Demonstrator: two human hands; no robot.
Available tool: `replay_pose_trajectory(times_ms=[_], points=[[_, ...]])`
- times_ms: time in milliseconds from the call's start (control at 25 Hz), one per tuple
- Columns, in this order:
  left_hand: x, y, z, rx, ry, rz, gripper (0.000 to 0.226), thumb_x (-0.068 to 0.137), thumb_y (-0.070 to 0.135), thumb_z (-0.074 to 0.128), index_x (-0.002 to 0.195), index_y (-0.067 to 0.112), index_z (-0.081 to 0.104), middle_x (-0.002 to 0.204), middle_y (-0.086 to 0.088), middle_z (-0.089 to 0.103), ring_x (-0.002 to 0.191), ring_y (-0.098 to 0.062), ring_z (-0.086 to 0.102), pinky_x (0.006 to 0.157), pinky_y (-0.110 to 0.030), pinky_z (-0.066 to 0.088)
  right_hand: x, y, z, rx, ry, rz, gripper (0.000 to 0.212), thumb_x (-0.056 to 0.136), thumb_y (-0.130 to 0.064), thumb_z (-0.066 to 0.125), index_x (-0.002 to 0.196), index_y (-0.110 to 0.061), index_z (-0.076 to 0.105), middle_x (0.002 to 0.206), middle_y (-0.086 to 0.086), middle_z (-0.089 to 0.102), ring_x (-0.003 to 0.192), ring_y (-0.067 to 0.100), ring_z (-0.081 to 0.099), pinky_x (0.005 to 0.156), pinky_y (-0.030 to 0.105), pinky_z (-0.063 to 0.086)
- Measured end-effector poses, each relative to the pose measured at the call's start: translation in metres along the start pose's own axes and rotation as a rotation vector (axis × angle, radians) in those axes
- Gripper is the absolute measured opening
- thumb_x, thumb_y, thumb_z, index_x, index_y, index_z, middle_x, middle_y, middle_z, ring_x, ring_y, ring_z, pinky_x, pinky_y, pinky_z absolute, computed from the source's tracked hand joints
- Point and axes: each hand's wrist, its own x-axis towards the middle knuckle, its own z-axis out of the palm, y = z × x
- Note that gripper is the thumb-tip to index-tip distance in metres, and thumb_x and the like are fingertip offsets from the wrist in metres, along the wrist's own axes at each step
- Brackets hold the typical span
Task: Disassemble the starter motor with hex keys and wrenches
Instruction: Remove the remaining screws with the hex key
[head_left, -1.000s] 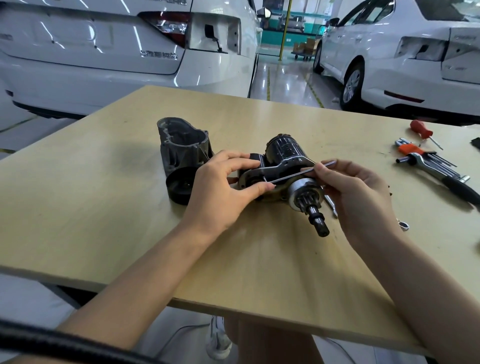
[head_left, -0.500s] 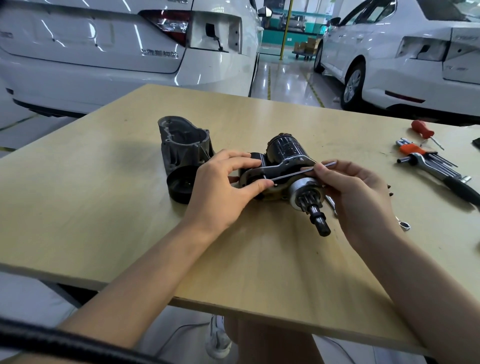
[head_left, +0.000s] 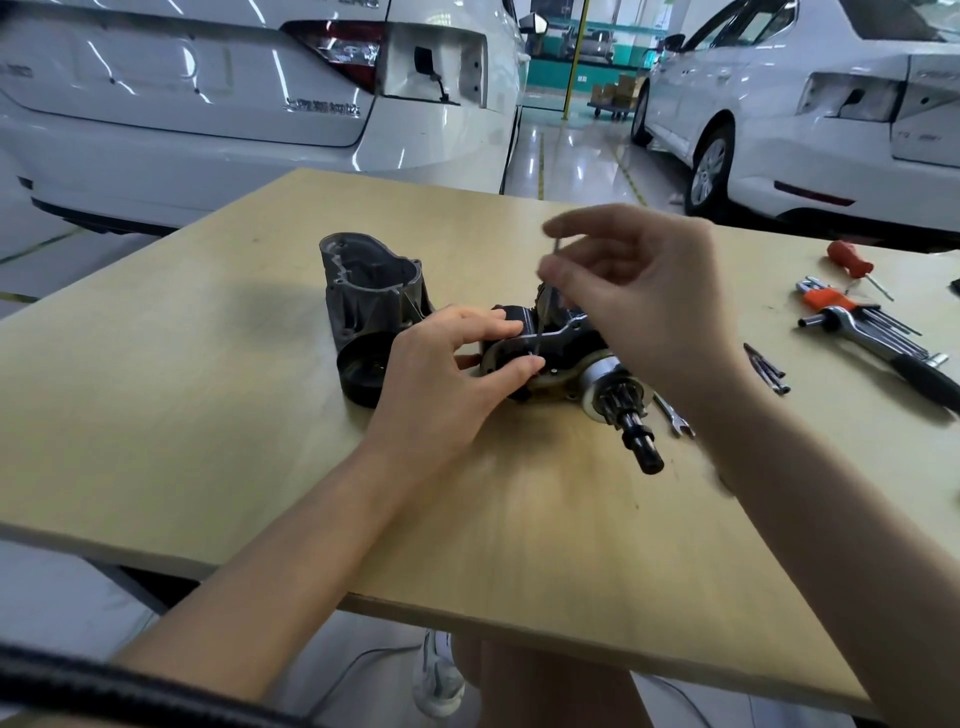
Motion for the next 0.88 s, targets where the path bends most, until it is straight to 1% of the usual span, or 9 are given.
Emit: replay_pose_trajectory(times_ms=[120, 200, 280, 360, 440, 520, 560, 720, 880], points=[[0.000, 0.000, -0.003, -0.025, -0.015, -0.077, 0.033, 0.071, 0.017, 0.083, 0.100, 0.023, 0.069, 0.105, 0.009, 0.068, 0.102, 0.000, 0.062, 0.078, -0.013, 0.053, 0.005, -0.012, 0.022, -0.207, -0.206, -0.143, 0.011, 0.078, -0.007, 0.071, 0.084, -0.016, 0.075, 0.068, -0.007, 0.069, 0.063, 0.005, 0.064, 0.065, 0.018, 0.051], [0.002, 0.000, -0.005, -0.086, -0.032, -0.123, 0.034, 0.069, 0.002, 0.078, 0.078, 0.029, 0.060, 0.080, 0.022, 0.067, 0.082, 0.011, 0.060, 0.063, -0.004, 0.045, 0.003, -0.017, 0.031, -0.401, -0.339, -0.240, 0.010, 0.077, -0.010, 0.067, 0.077, -0.015, 0.076, 0.067, -0.006, 0.069, 0.069, 0.010, 0.063, 0.064, 0.020, 0.049], [0.003, -0.004, -0.006, -0.060, -0.030, -0.123, 0.040, 0.070, -0.008, 0.067, 0.064, 0.027, 0.049, 0.054, 0.025, 0.058, 0.058, 0.012, 0.053, 0.051, -0.004, 0.036, 0.000, -0.019, 0.038, -0.540, -0.457, -0.255, 0.013, 0.078, -0.012, 0.063, 0.077, -0.014, 0.076, 0.073, -0.002, 0.069, 0.074, 0.014, 0.059, 0.067, 0.027, 0.047], [0.005, -0.006, -0.007, -0.063, -0.023, -0.143, 0.033, 0.070, -0.005, 0.066, 0.067, 0.024, 0.049, 0.053, 0.019, 0.056, 0.056, 0.007, 0.051, 0.050, -0.007, 0.034, -0.002, -0.019, 0.041, -0.565, -0.487, -0.252, 0.012, 0.078, -0.011, 0.064, 0.078, -0.013, 0.076, 0.076, 0.000, 0.069, 0.076, 0.014, 0.058, 0.067, 0.027, 0.045], [0.004, -0.007, -0.006, -0.095, -0.036, -0.175, 0.034, 0.067, 0.007, 0.078, 0.083, 0.024, 0.055, 0.077, 0.018, 0.062, 0.074, 0.007, 0.056, 0.061, -0.006, 0.041, -0.004, -0.018, 0.034, -0.367, -0.363, -0.153, 0.009, 0.078, -0.010, 0.070, 0.074, -0.015, 0.076, 0.070, -0.004, 0.070, 0.068, 0.007, 0.061, 0.061, 0.020, 0.046], [0.002, -0.006, -0.005, -0.125, -0.040, -0.187, 0.052, 0.063, 0.019, 0.088, 0.106, 0.028, 0.059, 0.109, 0.011, 0.062, 0.101, 0.002, 0.058, 0.077, -0.010, 0.049, -0.001, -0.012, 0.011, 0.060, -0.100, 0.055, 0.009, 0.078, -0.008, 0.075, 0.075, -0.017, 0.074, 0.065, -0.006, 0.071, 0.059, 0.003, 0.064, 0.060, 0.016, 0.051], [0.001, -0.005, -0.004, -0.131, -0.036, -0.168, 0.055, 0.062, 0.021, 0.089, 0.109, 0.028, 0.062, 0.117, 0.008, 0.061, 0.108, -0.001, 0.057, 0.082, -0.013, 0.051, -0.001, -0.006, -0.004, 0.249, -0.003, 0.154, 0.008, 0.079, -0.008, 0.076, 0.078, -0.016, 0.073, 0.067, -0.002, 0.073, 0.060, 0.006, 0.066, 0.061, 0.018, 0.053], [0.000, -0.001, -0.001, -0.107, -0.025, -0.107, 0.047, 0.062, 0.020, 0.089, 0.106, 0.020, 0.072, 0.116, 0.008, 0.059, 0.111, -0.003, 0.058, 0.090, -0.021, 0.053, -0.024, 0.023, -0.037, 0.421, 0.090, 0.429, 0.010, 0.078, -0.009, 0.075, 0.076, -0.014, 0.067, 0.081, 0.010, 0.074, 0.070, 0.017, 0.067, 0.069, 0.023, 0.053], [0.000, -0.001, 0.001, -0.084, -0.003, -0.095, 0.042, 0.063, 0.019, 0.088, 0.103, 0.019, 0.074, 0.111, 0.011, 0.060, 0.108, -0.001, 0.059, 0.089, -0.023, 0.054, -0.041, 0.036, -0.038, 0.422, 0.113, 0.587, 0.018, 0.074, -0.018, 0.077, 0.062, -0.019, 0.065, 0.079, 0.007, 0.074, 0.067, 0.013, 0.064, 0.065, 0.023, 0.049]])
